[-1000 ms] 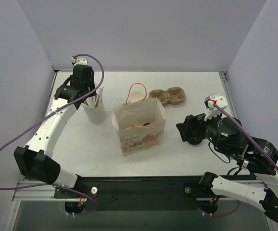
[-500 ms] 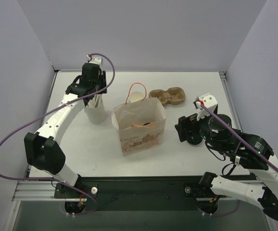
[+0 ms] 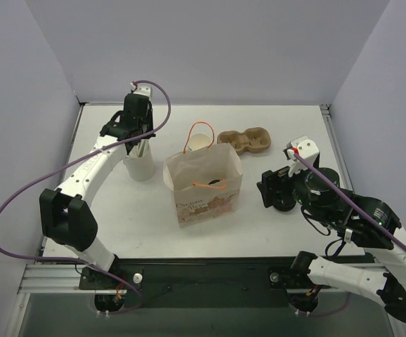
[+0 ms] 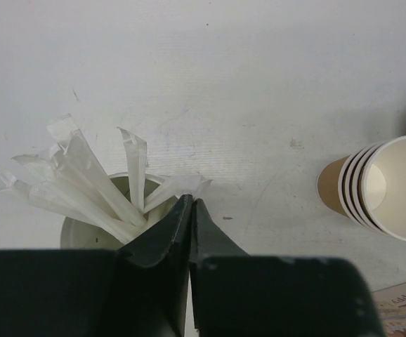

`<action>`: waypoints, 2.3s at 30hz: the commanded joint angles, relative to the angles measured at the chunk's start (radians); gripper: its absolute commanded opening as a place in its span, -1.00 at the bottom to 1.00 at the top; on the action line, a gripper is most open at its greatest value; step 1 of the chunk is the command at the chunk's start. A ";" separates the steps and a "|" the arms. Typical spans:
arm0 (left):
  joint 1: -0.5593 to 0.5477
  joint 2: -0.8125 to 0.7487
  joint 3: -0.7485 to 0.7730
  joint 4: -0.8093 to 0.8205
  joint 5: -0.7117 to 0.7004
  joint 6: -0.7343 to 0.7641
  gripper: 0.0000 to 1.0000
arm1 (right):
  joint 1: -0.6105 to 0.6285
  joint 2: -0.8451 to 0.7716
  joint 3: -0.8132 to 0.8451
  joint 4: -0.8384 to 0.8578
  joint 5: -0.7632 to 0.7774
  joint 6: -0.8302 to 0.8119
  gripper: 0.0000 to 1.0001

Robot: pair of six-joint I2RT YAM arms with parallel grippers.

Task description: Pack the takeout coffee

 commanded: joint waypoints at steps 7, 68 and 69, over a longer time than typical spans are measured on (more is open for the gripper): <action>-0.004 -0.063 -0.014 0.040 0.005 0.043 -1.00 | -0.005 -0.003 0.021 -0.013 0.037 -0.005 1.00; 0.102 -0.608 -0.479 -0.483 -0.172 -0.856 -0.35 | -0.003 -0.083 0.047 -0.157 0.040 0.102 1.00; 0.172 -0.600 -0.515 -0.402 -0.124 -0.851 -0.34 | -0.003 -0.086 0.047 -0.157 0.039 0.099 1.00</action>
